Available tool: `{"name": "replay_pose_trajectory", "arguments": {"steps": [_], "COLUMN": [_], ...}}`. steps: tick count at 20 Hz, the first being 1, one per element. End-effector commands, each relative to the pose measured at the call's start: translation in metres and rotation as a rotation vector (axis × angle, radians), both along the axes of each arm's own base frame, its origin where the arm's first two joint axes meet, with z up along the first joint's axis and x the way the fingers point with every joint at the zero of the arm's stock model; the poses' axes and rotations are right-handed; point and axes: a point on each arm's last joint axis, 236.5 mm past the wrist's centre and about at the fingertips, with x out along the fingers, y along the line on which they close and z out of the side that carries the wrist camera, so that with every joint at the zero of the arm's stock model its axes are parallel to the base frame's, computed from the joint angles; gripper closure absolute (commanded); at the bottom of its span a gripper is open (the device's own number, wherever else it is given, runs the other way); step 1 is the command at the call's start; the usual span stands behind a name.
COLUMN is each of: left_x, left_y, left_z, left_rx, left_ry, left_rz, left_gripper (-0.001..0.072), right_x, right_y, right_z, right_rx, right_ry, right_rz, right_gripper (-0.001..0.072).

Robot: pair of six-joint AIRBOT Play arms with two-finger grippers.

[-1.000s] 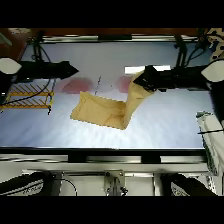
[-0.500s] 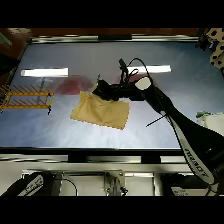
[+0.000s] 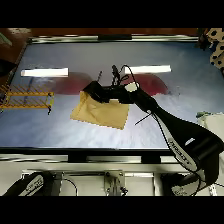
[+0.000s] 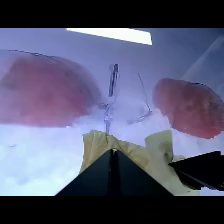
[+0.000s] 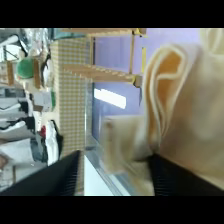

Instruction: Fold the shirts.

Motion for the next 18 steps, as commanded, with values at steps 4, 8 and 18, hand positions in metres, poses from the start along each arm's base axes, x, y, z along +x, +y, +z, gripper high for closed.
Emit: {"name": "replay_pose_trajectory", "arguments": {"steps": [4, 8, 18], "left_x": [-0.001, -0.001, -0.001], "left_y": [0.000, 0.000, 0.000], "left_z": [0.000, 0.000, 0.000], "left_rx": [0.002, 0.002, 0.002], "left_ry": [0.001, 0.001, 0.001], "left_rz": [-0.001, -0.001, -0.001], "left_gripper": [0.0678, 0.0678, 0.0678], "right_x": [0.006, 0.014, -0.059], "right_y": [-0.015, -0.087, -0.237], "right_z": [0.001, -0.016, -0.141], "right_rx": [0.006, -0.175, -0.584], "right_ry": [-0.002, -0.003, 0.406], "right_rz": [0.037, 0.082, 0.200], "right_gripper": [0.0120, 0.0121, 0.0015]}}
